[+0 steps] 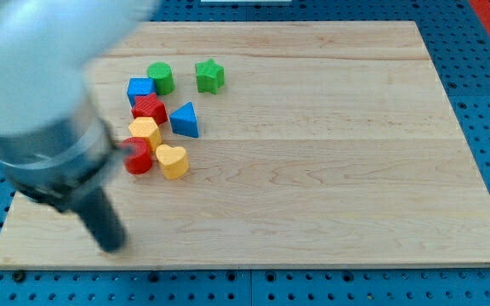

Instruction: Slide the blue cube right a bit

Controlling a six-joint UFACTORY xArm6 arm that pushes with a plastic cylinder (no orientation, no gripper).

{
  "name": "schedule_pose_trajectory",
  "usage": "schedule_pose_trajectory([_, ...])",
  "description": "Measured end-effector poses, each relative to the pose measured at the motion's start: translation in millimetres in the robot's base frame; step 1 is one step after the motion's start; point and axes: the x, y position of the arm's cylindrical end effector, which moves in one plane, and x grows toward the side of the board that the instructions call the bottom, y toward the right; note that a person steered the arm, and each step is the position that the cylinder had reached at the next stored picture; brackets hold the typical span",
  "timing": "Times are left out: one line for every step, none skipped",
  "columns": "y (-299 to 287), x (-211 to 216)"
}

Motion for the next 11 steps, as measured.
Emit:
schedule_pose_trajectory([-89, -76])
schedule_pose_trajectory([-105, -137])
schedule_pose_trajectory([-50, -172])
schedule_pose_trajectory([-35, -218])
schedule_pose_trajectory([-12, -230])
schedule_pose_trajectory([22, -227])
schedule_pose_trajectory([32, -227])
schedule_pose_trajectory([32, -227])
schedule_pose_trajectory([38, -227])
schedule_pose_trajectory([36, -227])
schedule_pose_trajectory([36, -227])
